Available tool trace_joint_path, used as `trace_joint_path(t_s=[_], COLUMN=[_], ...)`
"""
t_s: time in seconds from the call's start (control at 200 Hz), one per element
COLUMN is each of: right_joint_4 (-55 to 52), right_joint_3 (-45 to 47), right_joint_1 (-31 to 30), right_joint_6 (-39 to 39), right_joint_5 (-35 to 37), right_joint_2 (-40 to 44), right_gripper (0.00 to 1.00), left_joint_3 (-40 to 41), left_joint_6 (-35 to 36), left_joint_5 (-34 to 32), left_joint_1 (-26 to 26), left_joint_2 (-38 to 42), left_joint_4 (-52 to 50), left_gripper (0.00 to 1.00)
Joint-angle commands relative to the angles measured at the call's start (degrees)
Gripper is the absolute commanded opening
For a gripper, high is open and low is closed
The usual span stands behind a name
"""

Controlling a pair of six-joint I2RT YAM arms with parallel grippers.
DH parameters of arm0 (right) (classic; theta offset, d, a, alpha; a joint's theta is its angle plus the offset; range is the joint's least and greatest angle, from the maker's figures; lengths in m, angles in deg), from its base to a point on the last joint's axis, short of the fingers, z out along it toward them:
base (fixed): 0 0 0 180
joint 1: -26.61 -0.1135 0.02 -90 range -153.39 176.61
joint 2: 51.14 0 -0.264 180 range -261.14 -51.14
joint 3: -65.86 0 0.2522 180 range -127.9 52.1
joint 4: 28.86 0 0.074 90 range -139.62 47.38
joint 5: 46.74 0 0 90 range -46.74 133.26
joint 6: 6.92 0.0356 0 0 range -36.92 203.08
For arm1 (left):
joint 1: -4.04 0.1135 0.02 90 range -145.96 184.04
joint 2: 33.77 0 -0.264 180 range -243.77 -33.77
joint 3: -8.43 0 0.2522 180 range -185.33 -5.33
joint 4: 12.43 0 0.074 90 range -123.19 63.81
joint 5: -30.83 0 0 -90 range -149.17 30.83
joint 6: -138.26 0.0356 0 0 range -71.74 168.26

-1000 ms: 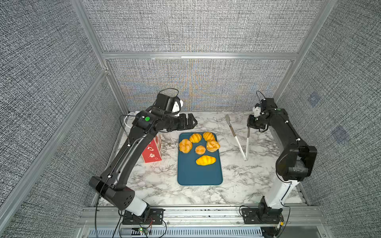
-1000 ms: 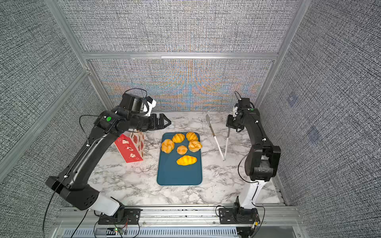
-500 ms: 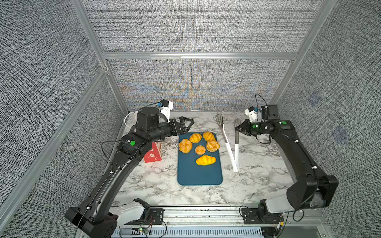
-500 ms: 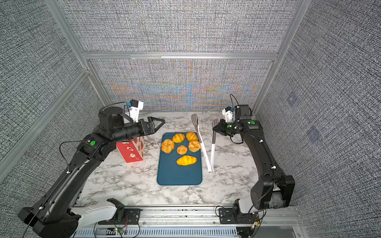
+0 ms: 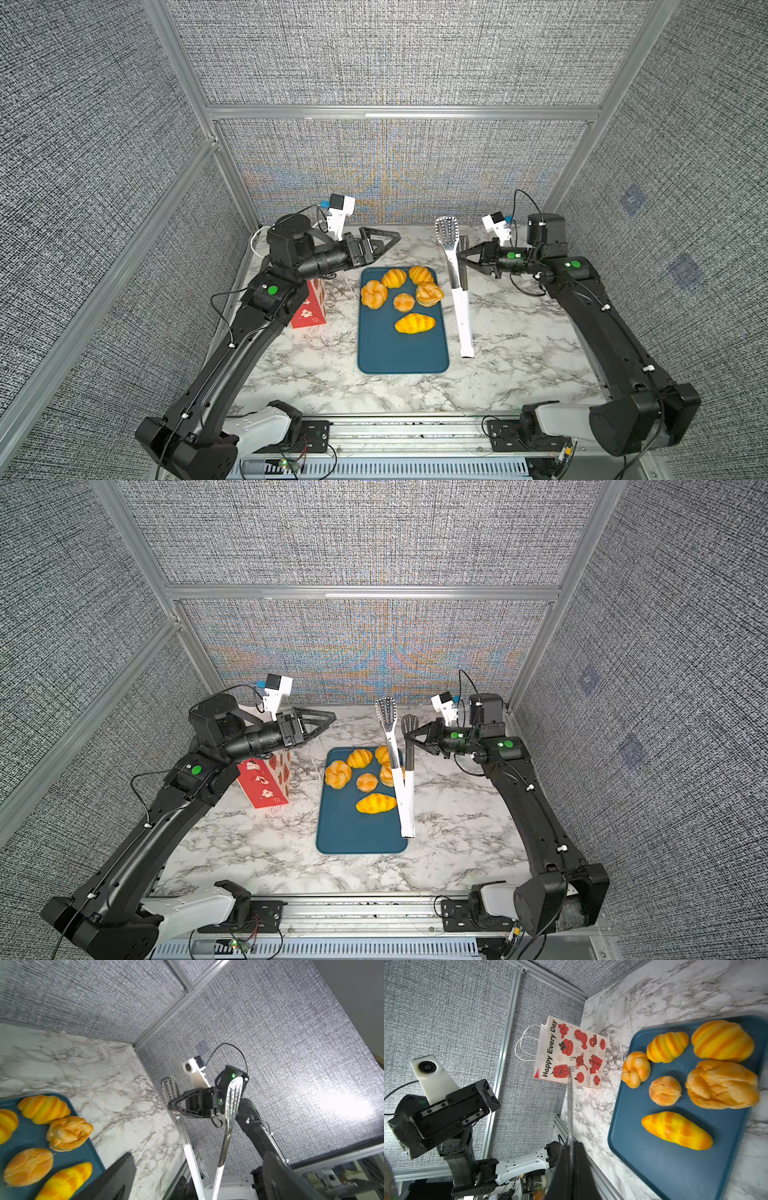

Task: Pack bread into a paper bag
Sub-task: Pick up the clamp from the center of the board.

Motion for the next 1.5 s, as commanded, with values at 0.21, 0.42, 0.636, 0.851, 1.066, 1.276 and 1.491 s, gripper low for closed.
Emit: trace_joint_path(t_s=[0.21, 0.42, 0.636, 0.851, 1.066, 1.276, 1.491], right_joint_4=[5.7, 11.5, 15.1, 16.7, 17.4, 17.0, 17.0], right_joint_3=[2.6, 3.9, 3.1, 1.2, -2.4, -3.9, -2.7], right_joint_1=[-3.7, -7.6, -12.2, -14.6, -16.7, -17.9, -18.6], right_joint_6=[4.7, 8.9, 11.3, 11.9, 12.6, 12.5, 12.5], right_joint_5=[-8.0, -7.2, -4.3, -2.2, -1.3, -0.8, -0.1], right_joint_2=[-1.7, -2.9, -5.1, -8.3, -11.7, -13.3, -12.9], right_gripper=[0.00, 0.00, 0.00, 0.00, 0.00, 0.00, 0.00], left_joint_3=[-0.8, -0.7, -0.5, -0.9, -0.6, 0.0, -0.5], left_joint_6=[-2.5, -3.4, -3.8, -3.5, -2.0, 0.6, 2.4], left_joint_5=[12.7, 14.7, 14.8, 14.7, 13.9, 11.9, 10.2], left_joint_1=[0.0, 0.0, 0.0, 0.0, 0.0, 0.1, 0.1], left_joint_2=[-0.5, -1.2, -2.0, -2.7, -2.5, -1.0, -0.7], left_joint_4=[4.3, 5.8, 7.0, 7.1, 6.0, 5.2, 4.2], left_gripper=[0.97, 0.97, 0.97, 0.91, 0.85, 0.82, 0.74])
